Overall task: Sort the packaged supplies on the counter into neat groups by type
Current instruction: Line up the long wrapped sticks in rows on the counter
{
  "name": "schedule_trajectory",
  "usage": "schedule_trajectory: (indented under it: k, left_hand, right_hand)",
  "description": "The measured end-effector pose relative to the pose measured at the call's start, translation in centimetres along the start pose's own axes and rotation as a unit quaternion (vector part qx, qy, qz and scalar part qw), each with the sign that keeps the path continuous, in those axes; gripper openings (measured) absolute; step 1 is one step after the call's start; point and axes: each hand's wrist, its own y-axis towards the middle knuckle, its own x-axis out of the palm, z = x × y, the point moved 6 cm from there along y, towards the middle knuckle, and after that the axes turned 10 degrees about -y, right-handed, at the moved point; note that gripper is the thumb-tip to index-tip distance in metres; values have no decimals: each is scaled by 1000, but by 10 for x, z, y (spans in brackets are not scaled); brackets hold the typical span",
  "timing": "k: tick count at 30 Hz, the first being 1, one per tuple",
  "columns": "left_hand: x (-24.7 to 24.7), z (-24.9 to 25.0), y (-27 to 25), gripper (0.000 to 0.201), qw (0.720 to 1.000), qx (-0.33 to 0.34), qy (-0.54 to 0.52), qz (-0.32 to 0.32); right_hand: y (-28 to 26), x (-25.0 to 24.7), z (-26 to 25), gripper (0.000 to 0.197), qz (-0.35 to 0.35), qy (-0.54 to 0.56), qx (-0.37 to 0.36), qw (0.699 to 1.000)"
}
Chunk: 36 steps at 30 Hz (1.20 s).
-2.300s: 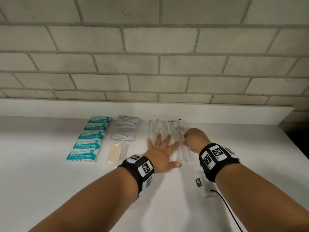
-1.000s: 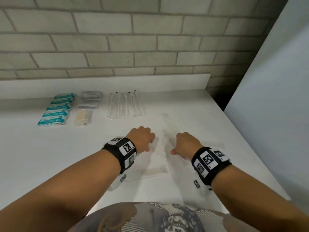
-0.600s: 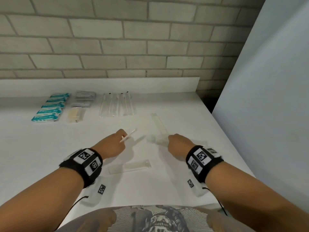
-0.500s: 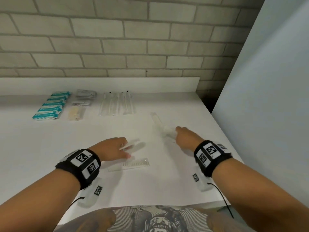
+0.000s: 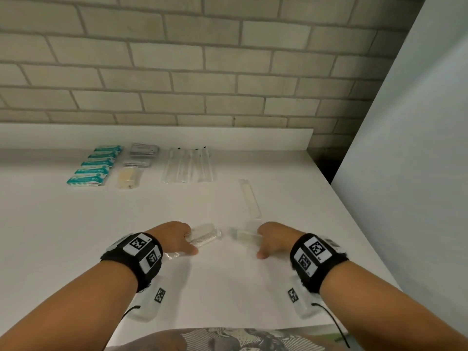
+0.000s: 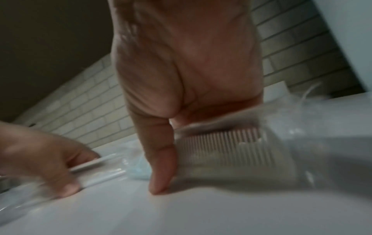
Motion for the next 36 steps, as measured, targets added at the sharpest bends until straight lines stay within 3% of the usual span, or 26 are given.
schedule_trajectory:
  k: [4, 7, 9, 11, 15, 18, 21, 25, 28, 31, 34, 36]
  left_hand:
    - [3, -7, 1, 37, 1000, 9, -23, -19]
    - [2, -14, 1, 55, 997, 9, -69, -38]
    - [-1, -19, -1, 56, 997, 17, -72, -35]
    - [-3, -22, -2, 49, 998, 34, -56, -22]
    - [-5, -27, 2, 33, 998, 55, -34, -6]
    - [-10, -30, 10, 25, 997, 67, -33, 14]
    - [-27, -29, 18, 25, 988, 81, -97, 83]
    - [-50, -13, 26, 22, 951, 111, -250, 142]
    - [-61, 13, 33, 30, 921, 119, -333, 163]
    - [-63, 47, 45, 32, 897, 116, -392, 167]
    - [-59, 86, 60, 23, 870, 131, -456, 135]
    - [-55, 110, 67, 21, 858, 134, -481, 120]
  right_hand:
    - [13, -22, -29, 18, 87, 97, -7, 991]
    - [34, -49, -6, 24, 190, 231, 87, 950]
    - [44, -53, 8, 44, 177, 266, 162, 934]
    - [53, -46, 12, 61, 117, 243, 214, 939]
    - [65, -44, 5, 45, 69, 156, 244, 955]
    - [69, -46, -9, 31, 63, 146, 209, 965]
    - [67, -48, -12, 43, 84, 172, 179, 965]
    - [52, -56, 20, 49, 74, 177, 219, 957]
    - [44, -69, 54, 66, 148, 186, 247, 939]
    - [36, -91, 56, 54, 228, 297, 126, 918]
    - [22, -98, 33, 32, 170, 458, -30, 872]
    - [26, -101, 36, 26, 171, 453, -60, 873]
